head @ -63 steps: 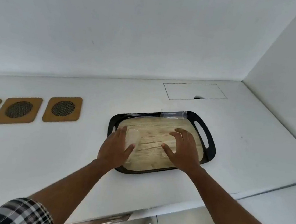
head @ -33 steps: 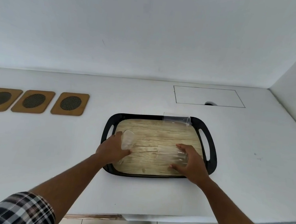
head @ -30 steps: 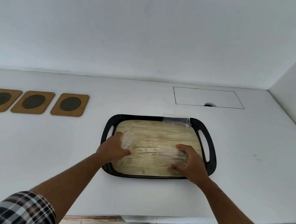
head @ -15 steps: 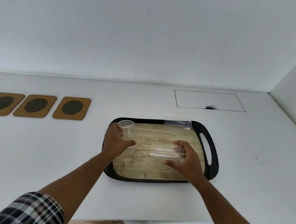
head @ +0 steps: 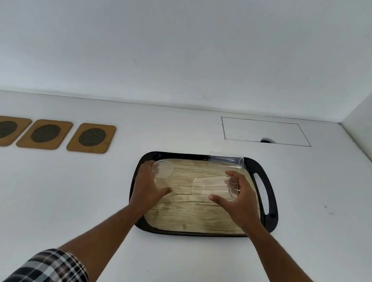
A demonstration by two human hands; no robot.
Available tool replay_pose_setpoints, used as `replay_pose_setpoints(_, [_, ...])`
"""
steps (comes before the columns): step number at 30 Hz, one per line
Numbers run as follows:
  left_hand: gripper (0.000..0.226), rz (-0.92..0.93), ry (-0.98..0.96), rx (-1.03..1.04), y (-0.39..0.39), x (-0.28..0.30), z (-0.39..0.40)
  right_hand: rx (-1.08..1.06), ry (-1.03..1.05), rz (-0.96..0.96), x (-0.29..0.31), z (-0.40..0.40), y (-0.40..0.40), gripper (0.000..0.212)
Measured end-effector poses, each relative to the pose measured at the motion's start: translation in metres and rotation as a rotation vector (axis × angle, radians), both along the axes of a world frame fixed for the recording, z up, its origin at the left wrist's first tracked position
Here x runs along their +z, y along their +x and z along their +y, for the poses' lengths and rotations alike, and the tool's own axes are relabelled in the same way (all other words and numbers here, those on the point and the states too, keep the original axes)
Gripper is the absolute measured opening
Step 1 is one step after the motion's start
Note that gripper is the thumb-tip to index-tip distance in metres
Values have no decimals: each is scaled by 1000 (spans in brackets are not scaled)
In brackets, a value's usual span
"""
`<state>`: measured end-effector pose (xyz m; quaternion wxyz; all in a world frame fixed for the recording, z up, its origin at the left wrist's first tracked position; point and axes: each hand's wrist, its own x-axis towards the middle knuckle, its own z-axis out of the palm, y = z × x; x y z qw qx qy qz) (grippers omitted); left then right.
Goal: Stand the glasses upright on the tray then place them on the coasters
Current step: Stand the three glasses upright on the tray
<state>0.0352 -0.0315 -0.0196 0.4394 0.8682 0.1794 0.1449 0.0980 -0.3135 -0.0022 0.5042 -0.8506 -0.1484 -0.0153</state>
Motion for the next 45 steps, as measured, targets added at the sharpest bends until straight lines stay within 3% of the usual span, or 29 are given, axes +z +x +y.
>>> replay_pose_setpoints(8, [97,-18,-24,-11,-8,-9,5,-6,-38,-17,8,20,4,84])
replay_pose_setpoints(15, [123,-26,52,-122,-33,-3,23,28,-174,-95,11,35,10,92])
replay_pose_setpoints(19, [106,-28,161,-120,-53,-11,52,19,-222,-135,8,41,12,98])
replay_pose_setpoints(25, [75,121,239,83,-78,-44,80,27,-228,-129,0,48,12,101])
replay_pose_setpoints(29, [81,265,327,79,-87,-66,82,25,-234,-126,-2,50,16,102])
replay_pose_setpoints(35, [86,311,541,27,-93,-82,82,17,-231,-124,-2,53,18,103])
replay_pose_setpoints(45, [82,322,562,56,-95,-80,77,15,-225,-128,-5,58,16,102])
